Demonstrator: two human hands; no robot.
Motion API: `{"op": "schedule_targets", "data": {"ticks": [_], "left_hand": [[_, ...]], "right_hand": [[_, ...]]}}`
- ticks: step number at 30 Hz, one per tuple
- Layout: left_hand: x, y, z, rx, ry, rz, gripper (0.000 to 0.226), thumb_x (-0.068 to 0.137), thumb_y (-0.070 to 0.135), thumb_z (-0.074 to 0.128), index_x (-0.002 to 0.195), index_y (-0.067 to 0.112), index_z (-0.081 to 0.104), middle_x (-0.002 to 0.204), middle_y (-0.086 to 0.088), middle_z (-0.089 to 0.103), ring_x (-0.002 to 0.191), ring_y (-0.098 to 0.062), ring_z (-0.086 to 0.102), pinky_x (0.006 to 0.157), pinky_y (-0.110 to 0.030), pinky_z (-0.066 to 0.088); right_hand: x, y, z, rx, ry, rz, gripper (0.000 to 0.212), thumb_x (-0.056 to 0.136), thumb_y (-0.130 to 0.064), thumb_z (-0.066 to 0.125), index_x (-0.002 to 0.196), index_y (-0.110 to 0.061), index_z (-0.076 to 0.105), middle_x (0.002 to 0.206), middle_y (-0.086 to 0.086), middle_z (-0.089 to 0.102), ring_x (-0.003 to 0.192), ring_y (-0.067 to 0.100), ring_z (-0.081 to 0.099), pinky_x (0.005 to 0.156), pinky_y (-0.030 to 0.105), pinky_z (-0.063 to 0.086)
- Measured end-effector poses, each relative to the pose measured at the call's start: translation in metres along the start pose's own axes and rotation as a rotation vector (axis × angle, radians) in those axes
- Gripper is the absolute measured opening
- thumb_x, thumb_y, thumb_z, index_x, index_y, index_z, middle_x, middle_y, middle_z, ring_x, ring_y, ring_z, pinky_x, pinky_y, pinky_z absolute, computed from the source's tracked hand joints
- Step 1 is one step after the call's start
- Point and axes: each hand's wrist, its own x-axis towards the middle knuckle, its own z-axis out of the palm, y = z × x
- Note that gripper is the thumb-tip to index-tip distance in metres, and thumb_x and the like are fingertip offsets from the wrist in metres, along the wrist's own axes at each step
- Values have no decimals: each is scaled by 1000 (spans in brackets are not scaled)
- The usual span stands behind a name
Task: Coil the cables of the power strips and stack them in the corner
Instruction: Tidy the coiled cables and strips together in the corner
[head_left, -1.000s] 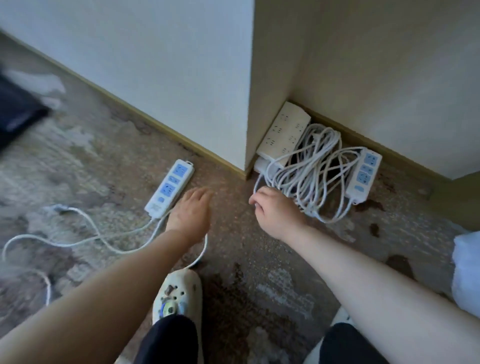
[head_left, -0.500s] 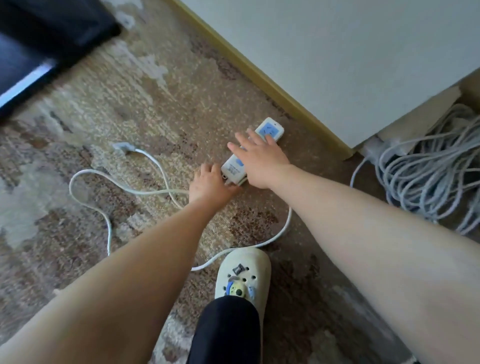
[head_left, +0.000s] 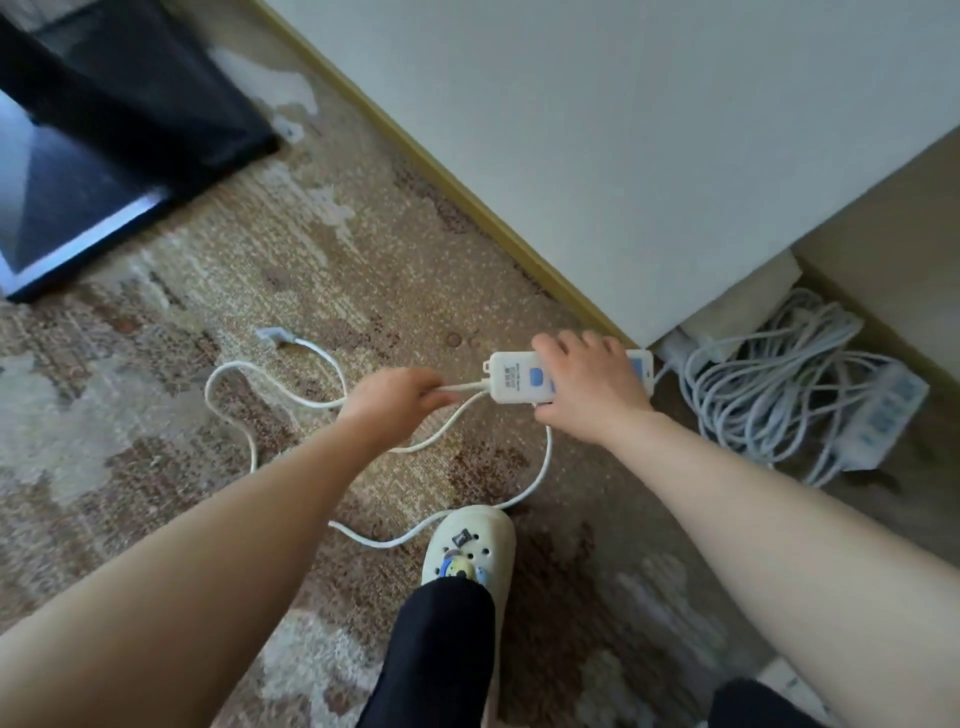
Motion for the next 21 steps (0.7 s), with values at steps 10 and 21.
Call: {"op": "schedule_targets", "data": {"ticks": [10, 21], "left_hand": [[-125, 131, -178, -76, 409, 225, 24, 85, 46, 66, 73, 25, 66, 57, 9, 58, 55, -7, 52, 50, -25, 38], [-308, 214, -273, -507, 575, 378, 25, 94, 39, 57, 85, 22, 71, 57, 5, 46, 53, -11, 42, 53, -27, 35]], "right_hand": [[-133, 5, -194, 234, 355, 131, 64, 78, -73, 58, 126, -36, 40, 103, -1, 54, 96, 24, 51, 77, 35, 28], [-300, -31, -366, 410, 795, 129, 46, 77, -63, 66, 109, -33, 52, 94, -12, 54, 79, 12, 55, 60, 25, 37]]}}
